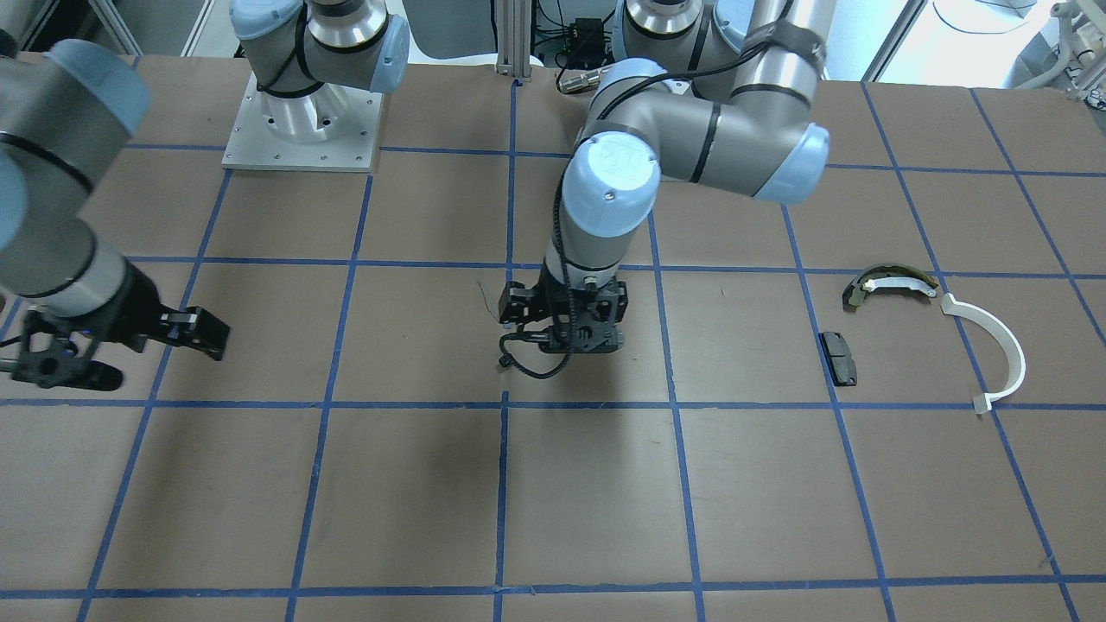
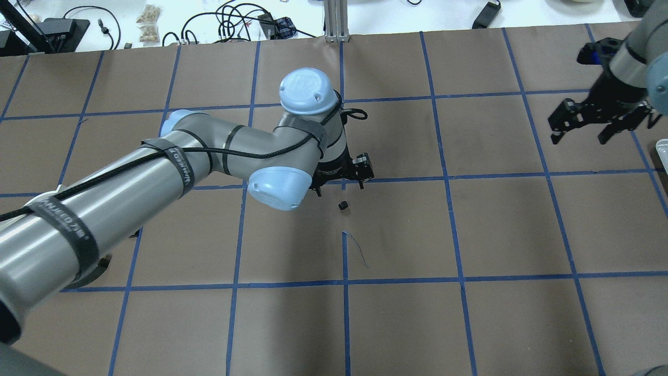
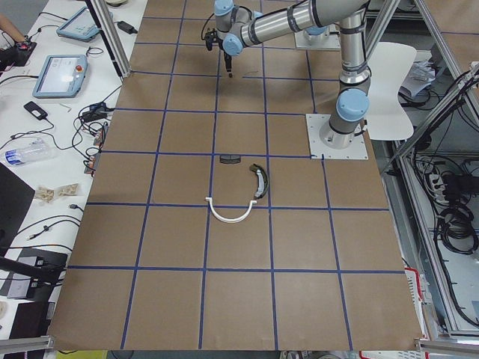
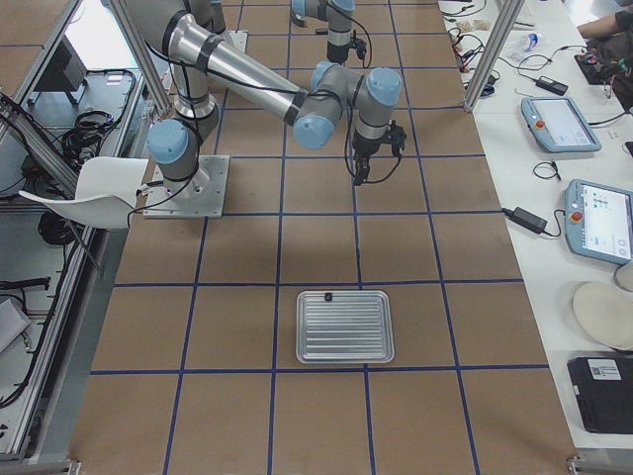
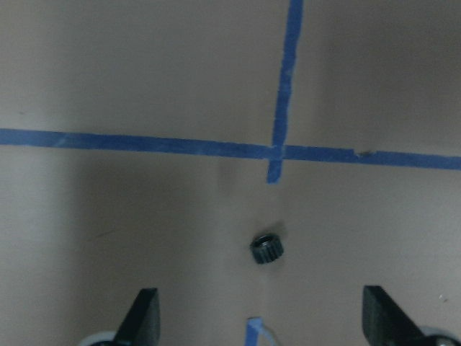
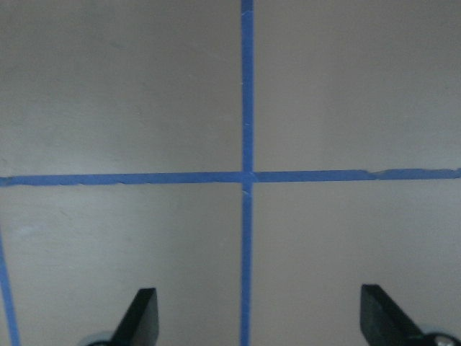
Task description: Place bearing gear from tray to pile
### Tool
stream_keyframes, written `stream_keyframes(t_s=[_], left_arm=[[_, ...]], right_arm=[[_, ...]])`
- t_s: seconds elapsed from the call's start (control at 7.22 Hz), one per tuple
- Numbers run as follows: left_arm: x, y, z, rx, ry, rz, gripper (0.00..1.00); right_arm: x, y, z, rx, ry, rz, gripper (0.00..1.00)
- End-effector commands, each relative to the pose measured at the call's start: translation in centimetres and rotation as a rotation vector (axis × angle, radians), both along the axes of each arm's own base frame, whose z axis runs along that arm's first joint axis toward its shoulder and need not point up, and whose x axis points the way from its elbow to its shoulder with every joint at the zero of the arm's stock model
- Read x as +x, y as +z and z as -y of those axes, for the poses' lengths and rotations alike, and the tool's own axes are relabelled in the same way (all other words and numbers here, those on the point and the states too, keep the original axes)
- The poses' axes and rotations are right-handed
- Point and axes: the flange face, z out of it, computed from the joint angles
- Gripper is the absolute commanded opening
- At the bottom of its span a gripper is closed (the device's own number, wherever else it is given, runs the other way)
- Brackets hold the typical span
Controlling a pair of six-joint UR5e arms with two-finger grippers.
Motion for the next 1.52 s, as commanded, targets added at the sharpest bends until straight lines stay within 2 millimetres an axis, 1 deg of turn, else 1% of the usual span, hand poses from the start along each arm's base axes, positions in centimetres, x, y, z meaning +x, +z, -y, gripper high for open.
stream_keyframes(t_s=[0.0, 0.14, 0.28, 0.42, 0.55, 0.69, 0.97, 1.11, 1.25, 1.39], left_arm=[[-2.3, -3.5, -0.3, 0.023, 0.026, 0.018, 0.98], [-2.1, -4.2, -0.4, 0.005, 0.008, 0.073, 0.98], [-1.5, -4.4, -0.2, -0.018, 0.015, 0.127, 0.98], [-1.5, -4.8, -0.2, -0.011, 0.021, 0.129, 0.98], [-1.6, -5.4, -0.2, 0.000, 0.021, 0.125, 0.98], [-1.6, -5.7, -0.2, 0.002, 0.020, 0.132, 0.78], [-1.7, -5.5, -0.3, 0.002, 0.008, 0.127, 0.00], [-1.7, -5.5, -0.2, -0.001, 0.008, 0.129, 0.00], [-1.4, -3.9, -0.3, -0.015, 0.008, 0.122, 0.00], [-1.1, -3.0, -0.5, -0.006, 0.008, 0.133, 0.00]], right_arm=[[-10.2, 0.1, -3.2, -0.018, 0.239, 0.015, 1.00], [-12.6, 0.2, -4.3, -0.029, 0.400, 0.026, 1.00], [-15.7, 0.1, -5.6, -0.043, 0.535, 0.038, 1.00], [-18.0, -0.5, -6.5, -0.065, 0.624, 0.064, 1.00], [-20.2, -1.5, -7.3, -0.096, 0.688, 0.096, 1.00], [-22.4, -2.7, -7.4, -0.133, 0.726, 0.124, 1.00], [-26.6, -4.7, -7.3, -0.145, 0.845, 0.147, 1.00], [-28.1, -5.9, -7.6, -0.151, 0.912, 0.157, 1.00], [-29.6, -7.2, -8.4, -0.154, 0.949, 0.176, 1.00], [-30.0, -8.1, -8.0, -0.191, 1.003, 0.168, 1.00]])
